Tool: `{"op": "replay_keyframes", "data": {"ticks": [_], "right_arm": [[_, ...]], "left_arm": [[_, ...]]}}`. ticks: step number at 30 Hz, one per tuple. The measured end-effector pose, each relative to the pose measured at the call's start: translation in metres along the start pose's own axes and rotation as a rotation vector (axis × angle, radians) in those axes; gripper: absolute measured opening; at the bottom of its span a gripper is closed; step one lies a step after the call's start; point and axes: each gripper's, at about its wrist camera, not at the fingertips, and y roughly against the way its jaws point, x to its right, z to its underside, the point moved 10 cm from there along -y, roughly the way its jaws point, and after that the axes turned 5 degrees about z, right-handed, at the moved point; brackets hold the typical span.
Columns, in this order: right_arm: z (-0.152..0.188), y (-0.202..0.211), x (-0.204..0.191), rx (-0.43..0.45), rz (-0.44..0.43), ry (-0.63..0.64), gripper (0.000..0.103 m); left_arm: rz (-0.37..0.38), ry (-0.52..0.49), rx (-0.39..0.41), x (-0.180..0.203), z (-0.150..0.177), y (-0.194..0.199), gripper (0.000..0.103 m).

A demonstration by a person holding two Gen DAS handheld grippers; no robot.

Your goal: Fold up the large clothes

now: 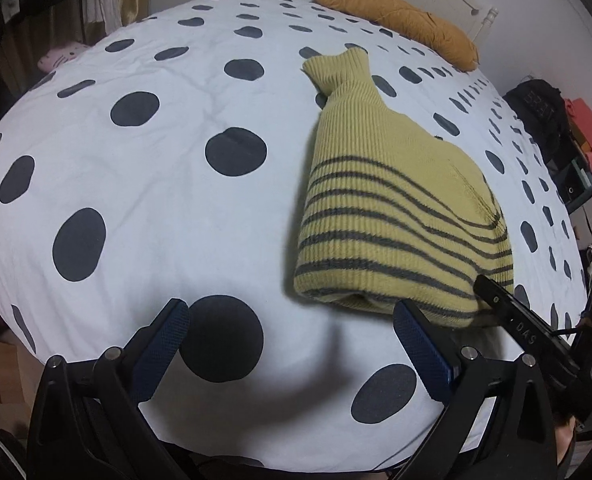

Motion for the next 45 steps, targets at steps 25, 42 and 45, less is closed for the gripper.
{"op": "replay_keyframes", "data": {"ticks": [25, 42, 45], "right_arm": [[-0.021, 0.044, 0.014, 0.118, -0.120, -0.206, 0.030], [-0.006, 0.032, 0.032, 0.143, 0.051, -0.079, 0.032], [0.001, 0.054, 0.027, 0.151, 0.058, -0.080, 0.045]], "left_arm": [[0.009, -0.190, 0.073, 0.032, -0.009, -0.048, 0.060], [-0.015, -0.204, 0.081, 0.023, -0.009, -0.051, 0.060], [-0.022, -0.192, 0.076, 0.020, -0.001, -0.034, 0.060]]}}
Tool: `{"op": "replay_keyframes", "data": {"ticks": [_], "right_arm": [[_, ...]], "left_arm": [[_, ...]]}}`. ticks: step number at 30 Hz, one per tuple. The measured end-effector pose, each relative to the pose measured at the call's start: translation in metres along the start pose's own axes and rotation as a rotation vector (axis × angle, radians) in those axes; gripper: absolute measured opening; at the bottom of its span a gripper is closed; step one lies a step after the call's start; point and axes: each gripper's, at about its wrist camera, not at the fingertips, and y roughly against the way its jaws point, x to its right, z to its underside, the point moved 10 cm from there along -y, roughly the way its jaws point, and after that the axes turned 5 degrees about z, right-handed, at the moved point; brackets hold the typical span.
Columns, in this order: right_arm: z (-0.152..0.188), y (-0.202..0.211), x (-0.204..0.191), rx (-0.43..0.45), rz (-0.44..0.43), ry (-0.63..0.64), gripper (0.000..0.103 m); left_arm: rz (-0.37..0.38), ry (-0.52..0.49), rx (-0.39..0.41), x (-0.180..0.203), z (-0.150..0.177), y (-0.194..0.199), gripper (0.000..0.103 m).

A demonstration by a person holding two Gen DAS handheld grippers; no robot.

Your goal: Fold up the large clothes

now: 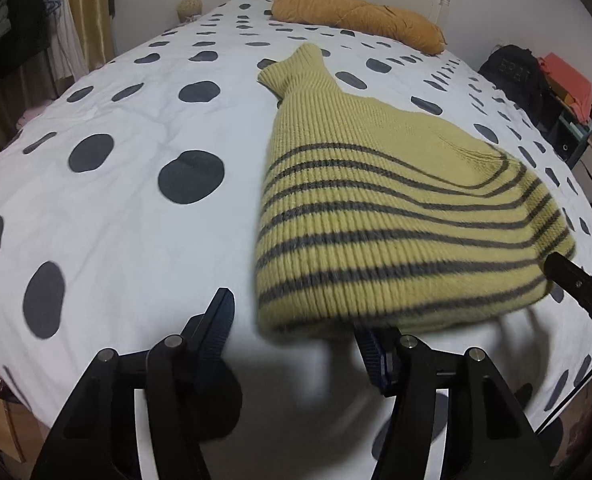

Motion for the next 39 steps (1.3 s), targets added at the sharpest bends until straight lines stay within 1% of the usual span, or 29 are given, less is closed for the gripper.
{"op": "replay_keyframes", "data": {"ticks": [1, 2, 4, 6, 8, 10, 11, 14, 16, 20, 25, 29, 33, 36, 39], "right_arm": [[0.002, 0.008, 0.000, 0.000, 0.014, 0.007, 0.050], [0.005, 0.013, -0.001, -0.005, 0.027, 0.012, 0.053], [0.013, 0.023, 0.000, -0.035, 0.069, 0.021, 0.070], [0.021, 0.029, -0.002, -0.076, 0.107, 0.034, 0.072], [0.028, 0.032, -0.006, -0.105, 0.132, 0.067, 0.073], [0.033, 0.032, -0.010, -0.138, 0.163, 0.109, 0.077], [0.035, 0.032, -0.012, -0.147, 0.170, 0.123, 0.077], [0.038, 0.029, -0.015, -0.175, 0.180, 0.146, 0.077], [0.038, 0.030, -0.017, -0.188, 0.205, 0.163, 0.077], [0.028, 0.038, -0.019, -0.150, 0.227, 0.178, 0.078], [0.020, 0.049, -0.022, -0.123, 0.267, 0.189, 0.078], [0.019, 0.055, -0.025, -0.117, 0.255, 0.177, 0.078], [0.023, 0.058, -0.031, -0.124, 0.208, 0.154, 0.078], [0.029, 0.056, -0.032, -0.139, 0.218, 0.157, 0.078], [0.038, 0.051, -0.029, -0.209, 0.232, 0.137, 0.079]], "left_arm": [[0.002, 0.007, -0.013, 0.000, 0.004, 0.006, 0.061], [0.007, 0.016, -0.025, 0.000, 0.008, 0.013, 0.063], [0.015, 0.034, -0.057, 0.002, 0.017, 0.023, 0.077], [0.021, 0.057, -0.087, 0.003, 0.024, 0.033, 0.082], [0.039, 0.073, -0.111, 0.007, 0.028, 0.043, 0.082], [0.049, 0.061, -0.123, 0.014, 0.028, 0.051, 0.084], [0.046, 0.050, -0.122, 0.016, 0.027, 0.055, 0.084], [0.009, 0.016, -0.094, 0.019, 0.017, 0.067, 0.084], [-0.002, 0.006, -0.071, 0.020, 0.008, 0.073, 0.084], [-0.034, -0.011, -0.028, 0.023, -0.008, 0.085, 0.085], [-0.032, -0.037, -0.011, 0.034, -0.014, 0.090, 0.085], [-0.010, -0.059, -0.020, 0.042, -0.011, 0.091, 0.085], [-0.047, -0.068, -0.005, 0.040, -0.010, 0.096, 0.086], [-0.039, -0.051, 0.004, 0.039, -0.010, 0.098, 0.086], [-0.040, -0.039, -0.004, 0.038, -0.008, 0.097, 0.086]]}}
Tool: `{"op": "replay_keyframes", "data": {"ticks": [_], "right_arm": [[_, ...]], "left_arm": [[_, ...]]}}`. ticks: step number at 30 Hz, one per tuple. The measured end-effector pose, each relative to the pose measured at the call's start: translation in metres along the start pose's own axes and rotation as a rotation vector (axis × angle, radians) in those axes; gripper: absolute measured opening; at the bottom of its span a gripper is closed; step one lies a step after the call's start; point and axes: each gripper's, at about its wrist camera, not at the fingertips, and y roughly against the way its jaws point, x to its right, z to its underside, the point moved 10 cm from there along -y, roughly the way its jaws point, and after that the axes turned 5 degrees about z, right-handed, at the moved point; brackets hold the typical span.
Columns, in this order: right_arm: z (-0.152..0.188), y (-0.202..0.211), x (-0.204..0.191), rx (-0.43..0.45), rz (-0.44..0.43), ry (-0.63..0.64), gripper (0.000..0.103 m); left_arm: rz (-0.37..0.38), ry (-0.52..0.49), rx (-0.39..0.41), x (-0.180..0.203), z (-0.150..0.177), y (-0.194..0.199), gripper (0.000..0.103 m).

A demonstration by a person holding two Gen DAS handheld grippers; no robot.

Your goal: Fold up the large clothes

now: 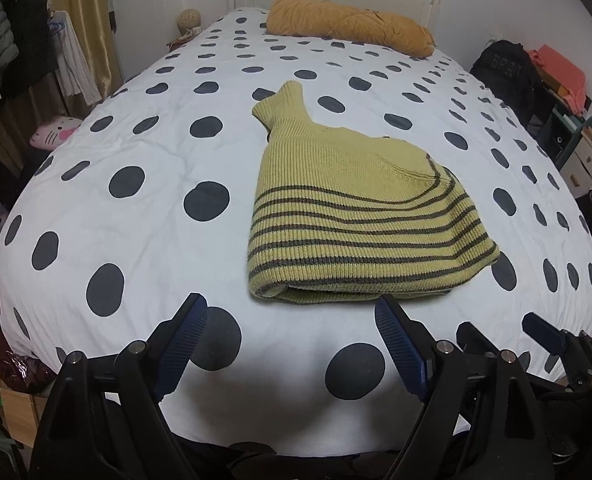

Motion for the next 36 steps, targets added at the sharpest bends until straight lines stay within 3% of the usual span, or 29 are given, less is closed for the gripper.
{"op": "replay_keyframes", "data": {"ticks": [16, 36], "right_arm": [[0.005, 0.002, 0.003, 0.011, -0.002, -0.002, 0.079], [-0.001, 0.007, -0.008, 0.029, 0.010, 0.020, 0.079]], "left_arm": [[0.031, -0.039, -0.016, 0.017, 0.006, -0.001, 0.086], [0.023, 0.005, -0.030, 0.003, 0.003, -0.006, 0.086]]}}
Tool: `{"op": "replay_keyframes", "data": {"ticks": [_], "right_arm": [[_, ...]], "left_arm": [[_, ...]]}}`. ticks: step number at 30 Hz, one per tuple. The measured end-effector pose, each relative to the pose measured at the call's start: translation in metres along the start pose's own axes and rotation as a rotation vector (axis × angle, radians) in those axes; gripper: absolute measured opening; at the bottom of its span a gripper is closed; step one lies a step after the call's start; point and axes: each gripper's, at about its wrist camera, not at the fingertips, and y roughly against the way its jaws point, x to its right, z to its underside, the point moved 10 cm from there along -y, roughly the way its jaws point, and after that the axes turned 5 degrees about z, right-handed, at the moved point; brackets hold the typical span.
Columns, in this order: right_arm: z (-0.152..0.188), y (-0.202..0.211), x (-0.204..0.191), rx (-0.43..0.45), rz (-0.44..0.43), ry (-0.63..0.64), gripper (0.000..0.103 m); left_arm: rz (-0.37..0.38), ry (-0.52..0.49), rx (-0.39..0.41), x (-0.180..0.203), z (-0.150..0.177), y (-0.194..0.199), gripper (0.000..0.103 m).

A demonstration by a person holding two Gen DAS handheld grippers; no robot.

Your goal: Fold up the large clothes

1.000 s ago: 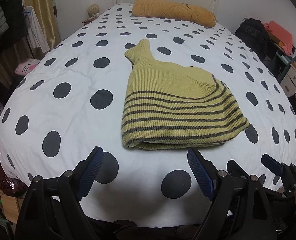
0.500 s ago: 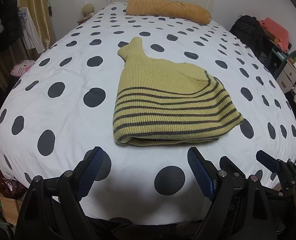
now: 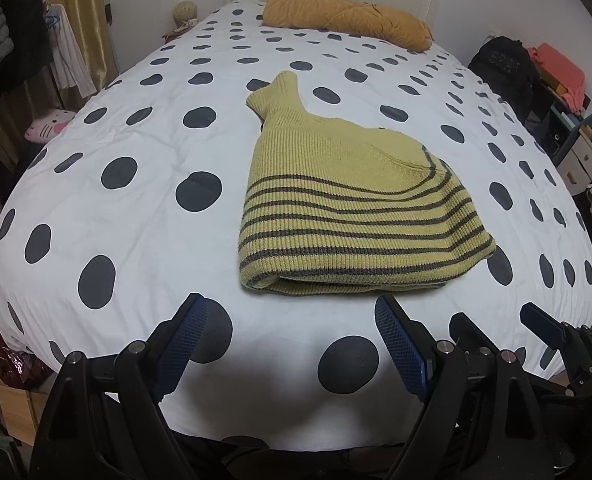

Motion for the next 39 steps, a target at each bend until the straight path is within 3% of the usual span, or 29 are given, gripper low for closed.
{"op": "replay_keyframes", "data": {"ticks": [39], "right_arm": [[-0.003, 0.021, -0.003, 0.057, 0.006, 0.015, 0.079]], "left_arm": [[-0.018, -0.012, 0.029, 0.004, 0.001, 0.017, 0.086]]}}
